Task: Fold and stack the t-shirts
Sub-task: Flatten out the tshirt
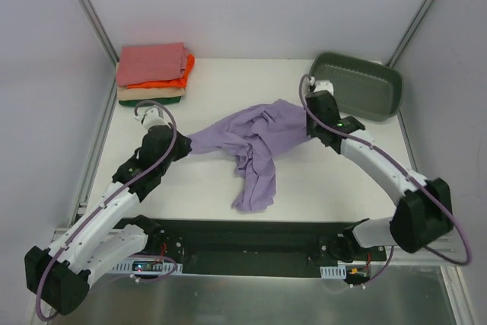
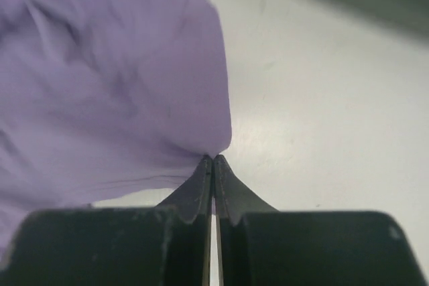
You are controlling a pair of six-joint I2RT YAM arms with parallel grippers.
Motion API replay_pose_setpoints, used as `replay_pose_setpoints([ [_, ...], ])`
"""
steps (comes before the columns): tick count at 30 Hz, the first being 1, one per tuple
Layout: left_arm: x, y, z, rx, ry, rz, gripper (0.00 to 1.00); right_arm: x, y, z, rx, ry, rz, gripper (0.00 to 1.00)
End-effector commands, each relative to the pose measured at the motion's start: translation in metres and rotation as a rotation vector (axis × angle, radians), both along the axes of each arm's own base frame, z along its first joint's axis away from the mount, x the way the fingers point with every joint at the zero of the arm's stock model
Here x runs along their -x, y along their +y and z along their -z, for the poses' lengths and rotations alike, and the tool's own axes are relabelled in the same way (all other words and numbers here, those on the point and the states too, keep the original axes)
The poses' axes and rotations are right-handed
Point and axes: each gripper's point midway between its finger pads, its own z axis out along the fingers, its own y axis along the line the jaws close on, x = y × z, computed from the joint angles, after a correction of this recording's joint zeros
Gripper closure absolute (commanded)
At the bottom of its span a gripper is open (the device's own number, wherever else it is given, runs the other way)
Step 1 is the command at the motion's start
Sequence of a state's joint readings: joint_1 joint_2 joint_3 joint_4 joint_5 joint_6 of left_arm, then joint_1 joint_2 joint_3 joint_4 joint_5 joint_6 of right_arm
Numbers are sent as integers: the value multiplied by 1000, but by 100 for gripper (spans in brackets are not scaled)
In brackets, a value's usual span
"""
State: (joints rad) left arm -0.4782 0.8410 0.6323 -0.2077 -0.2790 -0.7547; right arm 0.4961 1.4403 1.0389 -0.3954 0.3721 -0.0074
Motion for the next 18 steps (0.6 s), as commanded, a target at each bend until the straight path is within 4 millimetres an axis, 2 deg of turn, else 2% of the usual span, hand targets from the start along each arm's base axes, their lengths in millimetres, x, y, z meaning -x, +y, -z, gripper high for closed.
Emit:
replay_pose_setpoints([
  [1, -6, 27, -78, -35, -198, -98, 100, -14, -34, -137, 68, -365, 54, 99],
  [5, 5, 46, -140, -5, -359, -157, 100, 3, -49, -220, 39, -571, 39, 99],
  [7, 13, 52, -170, 14, -431, -159, 100, 16, -55, -255, 4, -669, 33, 99],
  [13, 33, 65, -231, 19, -574, -154, 100, 66, -66, -364, -162, -987, -29, 99],
  [18, 52, 73, -281, 30, -682, -141, 100, 96, -78, -426, -194, -1094, -55, 99],
])
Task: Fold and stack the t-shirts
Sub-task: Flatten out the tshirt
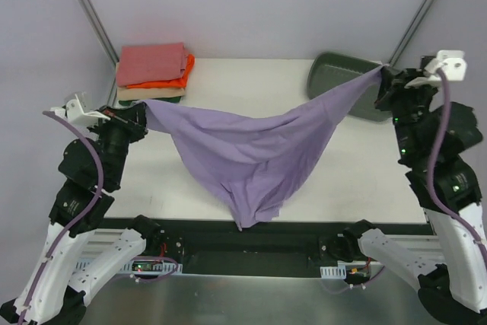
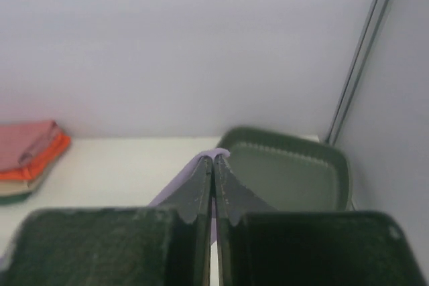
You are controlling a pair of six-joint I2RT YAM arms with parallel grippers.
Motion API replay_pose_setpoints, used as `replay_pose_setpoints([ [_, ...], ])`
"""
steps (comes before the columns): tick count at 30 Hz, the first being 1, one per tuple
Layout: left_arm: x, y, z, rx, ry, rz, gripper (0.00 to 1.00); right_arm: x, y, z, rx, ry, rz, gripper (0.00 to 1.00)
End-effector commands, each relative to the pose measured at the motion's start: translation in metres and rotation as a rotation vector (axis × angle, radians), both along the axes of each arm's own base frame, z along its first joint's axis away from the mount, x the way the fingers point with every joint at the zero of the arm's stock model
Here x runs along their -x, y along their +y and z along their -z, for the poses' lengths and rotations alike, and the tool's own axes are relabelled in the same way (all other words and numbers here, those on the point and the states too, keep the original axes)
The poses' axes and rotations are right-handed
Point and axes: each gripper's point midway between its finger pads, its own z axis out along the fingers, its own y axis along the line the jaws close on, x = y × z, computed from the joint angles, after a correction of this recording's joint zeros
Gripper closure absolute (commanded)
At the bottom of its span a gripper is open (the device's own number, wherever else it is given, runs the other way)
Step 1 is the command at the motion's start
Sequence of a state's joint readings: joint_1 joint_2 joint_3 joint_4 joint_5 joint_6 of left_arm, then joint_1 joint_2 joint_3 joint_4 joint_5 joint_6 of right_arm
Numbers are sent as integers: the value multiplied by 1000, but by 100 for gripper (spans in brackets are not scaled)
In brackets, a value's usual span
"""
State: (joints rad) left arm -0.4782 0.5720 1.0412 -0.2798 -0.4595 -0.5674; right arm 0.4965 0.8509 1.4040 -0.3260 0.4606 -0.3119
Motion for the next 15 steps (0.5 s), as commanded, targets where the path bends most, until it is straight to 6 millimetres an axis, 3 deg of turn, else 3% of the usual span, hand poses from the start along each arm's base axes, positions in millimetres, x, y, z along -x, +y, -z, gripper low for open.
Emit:
replay_pose_setpoints([
  [1, 21, 17, -53, -19, -129, -26, 100, 31, -14, -80, -26, -184, -20, 99],
  [5, 49, 32, -84, 15, -227, -33, 100, 55, -29, -118, -36, -255, -8, 99],
  [10, 85, 33, -123, 40, -352, 53, 100, 97, -39, -162, -72, -369, -66, 99],
  [15, 109, 34, -157, 38, -440, 106, 100, 129, -44, -197, -99, -452, -125, 99],
])
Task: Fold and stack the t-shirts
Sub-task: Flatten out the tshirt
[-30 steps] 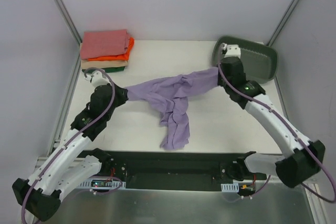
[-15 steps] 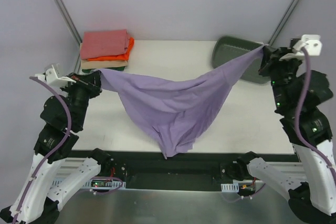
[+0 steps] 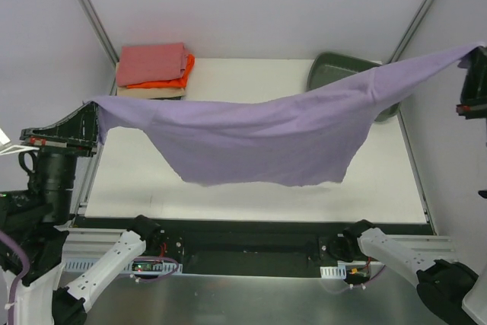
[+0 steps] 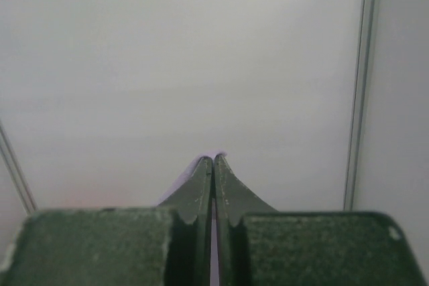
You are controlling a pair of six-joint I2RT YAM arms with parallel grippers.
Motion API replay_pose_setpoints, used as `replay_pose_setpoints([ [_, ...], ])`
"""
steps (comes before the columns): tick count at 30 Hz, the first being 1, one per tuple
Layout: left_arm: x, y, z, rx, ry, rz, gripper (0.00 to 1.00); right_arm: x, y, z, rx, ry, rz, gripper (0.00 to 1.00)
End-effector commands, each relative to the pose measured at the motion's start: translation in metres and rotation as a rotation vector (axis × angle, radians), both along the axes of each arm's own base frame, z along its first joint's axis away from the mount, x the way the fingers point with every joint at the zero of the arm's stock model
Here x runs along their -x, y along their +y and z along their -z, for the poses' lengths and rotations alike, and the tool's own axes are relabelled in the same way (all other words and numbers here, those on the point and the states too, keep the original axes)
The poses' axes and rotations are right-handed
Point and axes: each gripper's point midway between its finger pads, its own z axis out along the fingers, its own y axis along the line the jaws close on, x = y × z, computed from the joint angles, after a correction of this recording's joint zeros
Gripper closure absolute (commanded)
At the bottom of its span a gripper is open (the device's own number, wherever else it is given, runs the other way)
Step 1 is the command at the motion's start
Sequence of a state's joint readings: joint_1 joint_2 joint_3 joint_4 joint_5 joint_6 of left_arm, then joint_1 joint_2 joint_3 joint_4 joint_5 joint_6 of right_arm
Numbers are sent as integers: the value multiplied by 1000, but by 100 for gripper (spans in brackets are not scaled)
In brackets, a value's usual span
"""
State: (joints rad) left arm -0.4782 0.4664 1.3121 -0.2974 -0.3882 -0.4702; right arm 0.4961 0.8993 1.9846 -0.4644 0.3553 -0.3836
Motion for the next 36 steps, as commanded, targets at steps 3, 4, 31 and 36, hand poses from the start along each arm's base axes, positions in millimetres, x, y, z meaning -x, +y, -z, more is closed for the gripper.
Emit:
replay_pose_setpoints([
  [3, 25, -3, -54, -38, -136, 60, 100, 30, -5, -39, -11, -118, -46, 99],
  [4, 28, -5, -61, -43, -152, 72, 100, 30, -4, -41, -11, -122, -51, 99],
  [31, -233, 36, 225, -384, 741, -386, 38, -354, 87, 270, 304, 676, 139, 64],
  [36, -230, 27, 283, -396, 860, -323, 1, -361, 102, 339, 356, 846, 109, 4],
])
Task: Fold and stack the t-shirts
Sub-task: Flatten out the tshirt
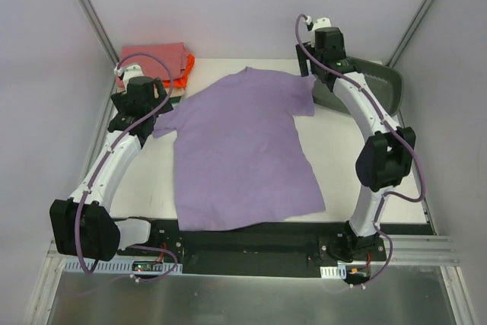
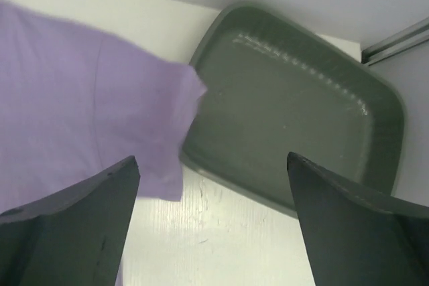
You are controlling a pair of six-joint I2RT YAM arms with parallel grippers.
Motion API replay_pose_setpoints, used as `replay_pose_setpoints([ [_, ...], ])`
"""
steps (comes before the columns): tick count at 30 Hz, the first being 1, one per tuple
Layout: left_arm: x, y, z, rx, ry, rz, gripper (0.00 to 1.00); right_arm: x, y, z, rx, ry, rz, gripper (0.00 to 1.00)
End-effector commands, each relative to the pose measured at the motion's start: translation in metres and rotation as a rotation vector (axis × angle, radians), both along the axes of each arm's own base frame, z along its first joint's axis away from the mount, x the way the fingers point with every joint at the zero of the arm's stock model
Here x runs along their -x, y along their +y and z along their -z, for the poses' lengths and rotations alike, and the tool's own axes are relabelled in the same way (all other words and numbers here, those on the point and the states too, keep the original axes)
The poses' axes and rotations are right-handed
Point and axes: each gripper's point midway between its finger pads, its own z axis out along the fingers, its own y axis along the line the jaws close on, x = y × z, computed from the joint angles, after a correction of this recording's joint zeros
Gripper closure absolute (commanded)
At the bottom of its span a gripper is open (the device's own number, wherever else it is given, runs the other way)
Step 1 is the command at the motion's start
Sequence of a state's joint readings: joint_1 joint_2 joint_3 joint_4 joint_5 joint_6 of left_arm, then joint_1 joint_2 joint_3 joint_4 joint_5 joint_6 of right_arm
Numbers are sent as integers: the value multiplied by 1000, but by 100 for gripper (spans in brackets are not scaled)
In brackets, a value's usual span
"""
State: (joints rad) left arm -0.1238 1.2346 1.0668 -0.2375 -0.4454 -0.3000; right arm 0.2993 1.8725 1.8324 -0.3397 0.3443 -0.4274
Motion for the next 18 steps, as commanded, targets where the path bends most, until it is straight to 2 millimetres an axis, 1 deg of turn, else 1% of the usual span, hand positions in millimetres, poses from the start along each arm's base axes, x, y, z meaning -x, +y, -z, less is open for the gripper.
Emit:
replay_pose_setpoints([
  [1, -5, -17, -6, 90, -63, 47, 1, 15, 22, -30, -90, -44, -43, 4],
  [4, -4, -41, 6, 187, -37, 137, 1, 46, 31, -3, -86, 53, -44, 4],
  [6, -3, -61, 15, 276, -13, 204, 1, 77, 43, 21, -115, 127, -57, 4],
  [7, -2, -72, 21, 321, 9, 243, 1, 95, 47, 35, -120, 165, -66, 4],
  [8, 0, -81, 28, 355, 32, 279, 1, 114, 53, 51, -166, 206, -63, 4],
  [9, 4, -91, 39, 396, 68, 309, 1, 131, 63, 65, -213, 244, -83, 4],
  [11, 12, -102, 64, 469, 129, 310, 1, 168, 87, 94, -326, 325, -149, 4],
  [13, 22, -117, 87, 520, 194, 345, 1, 201, 115, 118, -428, 381, -232, 4],
  [14, 28, -121, 100, 536, 231, 347, 1, 214, 122, 125, -446, 400, -254, 4],
  [15, 35, -128, 112, 550, 265, 350, 1, 229, 124, 139, -443, 426, -251, 4],
  [16, 41, -134, 122, 559, 292, 354, 1, 238, 126, 145, -449, 438, -247, 4],
  [18, 54, -151, 139, 572, 345, 381, 1, 257, 138, 160, -462, 484, -275, 4],
])
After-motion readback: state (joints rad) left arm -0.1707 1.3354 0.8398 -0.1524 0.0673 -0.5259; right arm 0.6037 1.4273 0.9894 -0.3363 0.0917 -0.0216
